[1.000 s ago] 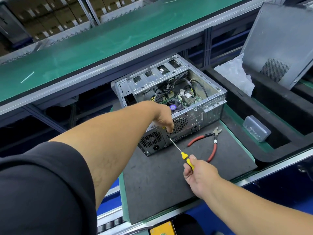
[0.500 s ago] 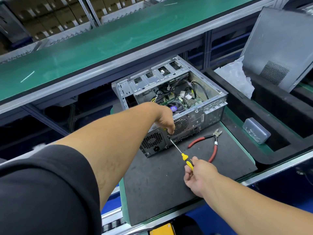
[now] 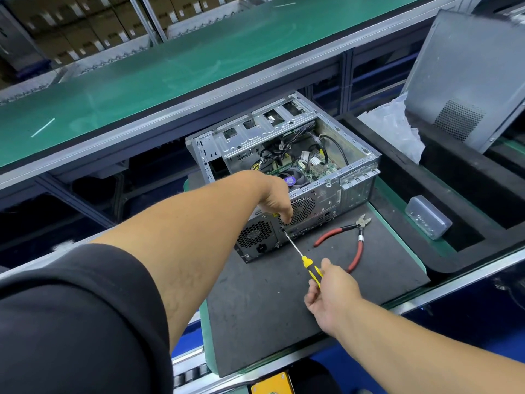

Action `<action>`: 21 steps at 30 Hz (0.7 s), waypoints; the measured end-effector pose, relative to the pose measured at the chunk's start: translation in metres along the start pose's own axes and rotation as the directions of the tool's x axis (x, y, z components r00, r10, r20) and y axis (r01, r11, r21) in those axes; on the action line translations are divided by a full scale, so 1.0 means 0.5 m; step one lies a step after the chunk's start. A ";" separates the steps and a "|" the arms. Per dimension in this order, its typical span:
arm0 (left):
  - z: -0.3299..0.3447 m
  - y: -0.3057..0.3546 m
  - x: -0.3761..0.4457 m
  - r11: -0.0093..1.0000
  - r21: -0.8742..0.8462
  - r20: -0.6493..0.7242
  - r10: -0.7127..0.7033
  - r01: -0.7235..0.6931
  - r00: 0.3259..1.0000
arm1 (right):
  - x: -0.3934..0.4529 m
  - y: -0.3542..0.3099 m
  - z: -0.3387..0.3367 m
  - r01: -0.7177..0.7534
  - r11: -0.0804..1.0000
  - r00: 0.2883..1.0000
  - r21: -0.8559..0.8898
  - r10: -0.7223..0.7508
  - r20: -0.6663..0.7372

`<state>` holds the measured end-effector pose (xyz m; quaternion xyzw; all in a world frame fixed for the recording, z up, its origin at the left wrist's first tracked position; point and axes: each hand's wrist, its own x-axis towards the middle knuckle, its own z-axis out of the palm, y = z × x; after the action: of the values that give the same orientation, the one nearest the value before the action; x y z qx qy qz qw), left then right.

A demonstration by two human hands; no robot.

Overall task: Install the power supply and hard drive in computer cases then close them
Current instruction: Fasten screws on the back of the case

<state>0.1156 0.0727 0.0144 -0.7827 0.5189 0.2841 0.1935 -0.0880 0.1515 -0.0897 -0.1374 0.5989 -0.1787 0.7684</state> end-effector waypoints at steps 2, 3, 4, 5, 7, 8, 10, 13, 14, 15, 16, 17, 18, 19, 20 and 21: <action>0.000 0.000 0.000 1.000 -0.001 0.000 0.004 -0.004 1.000 | -0.006 0.025 -0.015 0.275 0.942 0.961 -0.190 -0.264 0.083; 0.001 0.000 0.001 1.000 -0.003 -0.001 0.007 -0.007 1.000 | -0.007 0.034 -0.026 0.441 0.840 0.897 -0.317 -0.419 0.138; 0.001 0.000 0.001 1.000 -0.003 -0.003 0.009 -0.009 1.000 | 0.000 0.041 -0.036 0.573 0.703 0.815 -0.421 -0.544 0.200; 0.002 0.000 0.001 1.000 0.000 -0.005 0.011 -0.011 1.000 | 0.006 0.043 -0.043 0.641 0.595 0.754 -0.485 -0.607 0.251; 0.003 -0.001 0.004 1.000 0.009 -0.007 0.012 -0.012 1.000 | 0.004 0.036 -0.047 0.648 0.576 0.751 -0.497 -0.593 0.292; 0.004 -0.002 0.005 1.000 0.013 -0.007 0.013 -0.013 1.000 | 0.015 0.027 -0.047 0.550 0.716 0.835 -0.431 -0.493 0.246; 0.003 -0.002 0.005 1.000 0.017 -0.005 0.019 -0.019 1.000 | 0.013 0.007 -0.041 0.046 0.997 0.958 -0.059 -0.027 0.285; 0.002 -0.001 0.004 1.000 0.015 -0.008 0.019 -0.019 1.000 | 0.023 -0.010 -0.048 -0.143 0.989 0.923 0.031 0.122 0.365; 0.001 -0.001 0.002 1.000 0.019 -0.012 0.018 -0.018 1.000 | 0.029 -0.009 -0.050 0.070 0.987 0.939 -0.144 -0.017 0.343; 0.001 0.000 0.001 1.000 0.024 -0.014 0.017 -0.017 1.000 | 0.034 -0.005 -0.052 0.329 0.863 0.925 -0.384 -0.213 0.314; 0.001 0.000 0.001 0.999 0.033 -0.014 0.015 -0.014 1.000 | 0.034 -0.004 -0.053 0.511 0.644 0.859 -0.569 -0.401 0.318; 0.001 0.000 0.001 0.999 0.044 -0.013 0.014 -0.013 1.000 | 0.041 -0.001 -0.051 0.579 0.521 0.803 -0.627 -0.495 0.330; 0.002 0.001 0.000 0.999 0.052 -0.011 0.015 -0.015 1.000 | 0.047 0.003 -0.048 0.588 0.528 0.796 -0.612 -0.510 0.325; 0.002 0.001 0.000 0.998 0.053 -0.008 0.018 -0.017 1.000 | 0.051 0.004 -0.044 0.509 0.698 0.861 -0.504 -0.410 0.300; 0.003 0.000 0.000 0.999 0.049 -0.005 0.019 -0.018 1.000 | 0.053 0.002 -0.043 0.332 0.878 0.923 -0.345 -0.227 0.311; 0.003 -0.001 0.000 0.999 0.045 -0.002 0.019 -0.019 1.000 | 0.047 0.000 -0.041 0.077 0.979 0.933 -0.188 -0.004 0.361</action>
<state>0.1159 0.0737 0.0135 -0.7734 0.5330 0.2731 0.2078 -0.1028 0.1414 -0.1151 -0.2560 0.4606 -0.1057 0.8433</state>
